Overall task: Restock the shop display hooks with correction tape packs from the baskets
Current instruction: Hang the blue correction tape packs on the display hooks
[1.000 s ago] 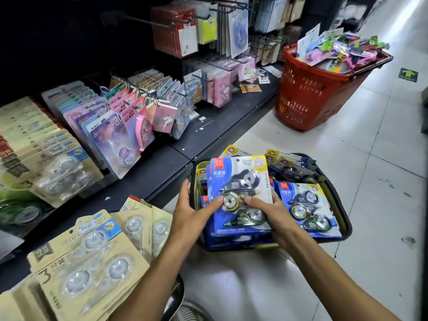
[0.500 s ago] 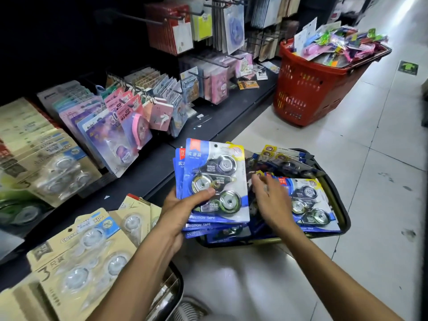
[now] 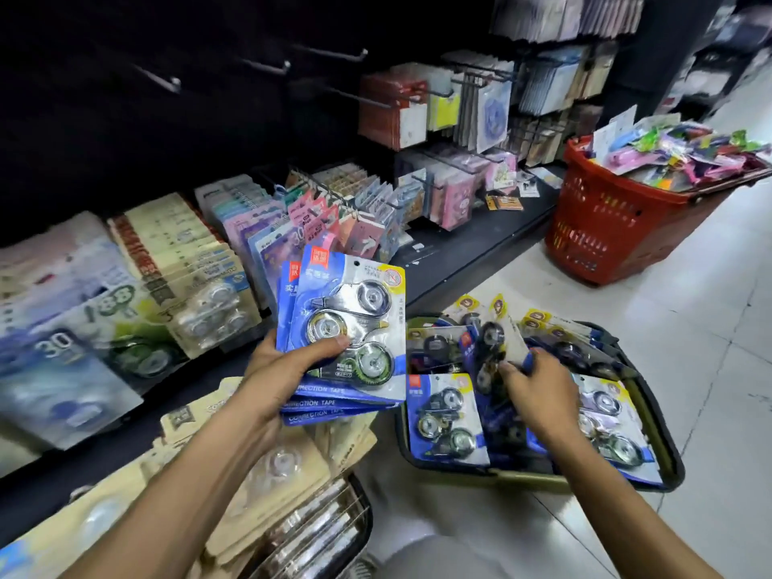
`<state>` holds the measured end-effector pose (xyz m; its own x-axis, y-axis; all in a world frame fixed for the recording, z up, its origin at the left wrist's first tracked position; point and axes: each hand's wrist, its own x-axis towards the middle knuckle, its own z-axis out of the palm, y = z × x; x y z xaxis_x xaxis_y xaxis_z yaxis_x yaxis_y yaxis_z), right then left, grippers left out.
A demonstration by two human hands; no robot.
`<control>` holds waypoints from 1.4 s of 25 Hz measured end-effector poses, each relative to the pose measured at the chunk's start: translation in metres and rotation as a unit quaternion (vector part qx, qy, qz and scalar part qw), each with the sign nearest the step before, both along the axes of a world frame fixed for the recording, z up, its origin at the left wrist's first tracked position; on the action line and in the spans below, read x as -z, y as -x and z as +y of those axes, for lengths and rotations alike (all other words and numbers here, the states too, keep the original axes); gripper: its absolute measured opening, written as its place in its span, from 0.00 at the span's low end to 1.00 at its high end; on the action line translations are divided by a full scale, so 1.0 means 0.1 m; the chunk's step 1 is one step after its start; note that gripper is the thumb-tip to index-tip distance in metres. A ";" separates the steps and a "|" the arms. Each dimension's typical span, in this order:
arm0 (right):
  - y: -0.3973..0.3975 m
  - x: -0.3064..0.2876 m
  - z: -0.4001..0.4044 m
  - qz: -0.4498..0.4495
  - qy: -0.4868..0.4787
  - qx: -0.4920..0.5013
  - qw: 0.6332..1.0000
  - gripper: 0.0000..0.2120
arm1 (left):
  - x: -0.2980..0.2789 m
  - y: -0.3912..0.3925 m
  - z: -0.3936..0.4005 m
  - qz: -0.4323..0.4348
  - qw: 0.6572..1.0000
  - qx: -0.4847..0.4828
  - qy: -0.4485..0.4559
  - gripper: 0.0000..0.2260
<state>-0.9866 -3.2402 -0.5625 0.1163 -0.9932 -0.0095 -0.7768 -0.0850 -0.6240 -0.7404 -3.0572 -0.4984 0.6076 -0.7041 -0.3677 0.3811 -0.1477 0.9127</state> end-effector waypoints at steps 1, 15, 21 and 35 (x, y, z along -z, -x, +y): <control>-0.06 -0.19 0.07 -0.057 0.020 -0.014 0.998 0.10 | -0.12 -0.11 0.15 -0.011 1.000 -0.008 0.002 0.36; -2.58 -2.02 2.76 -0.237 -0.011 -0.521 0.820 0.06 | -1.27 -1.10 4.30 -0.110 0.914 -0.391 -0.008 0.27; -3.43 -2.23 4.12 -0.221 -0.026 -0.657 0.720 0.05 | -1.24 -1.23 5.44 -0.079 0.844 -0.530 0.035 0.37; -4.74 -2.15 6.42 -0.223 -0.184 -0.679 0.675 0.06 | -1.04 -1.39 6.72 -0.096 0.683 -0.720 0.078 0.23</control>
<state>-0.5124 -2.5978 -0.3472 0.9897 0.0922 0.1097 0.1329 -0.3048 -0.9431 -0.6012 -2.3852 -0.3940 0.7383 0.6519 -0.1730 -0.0992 0.3586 0.9282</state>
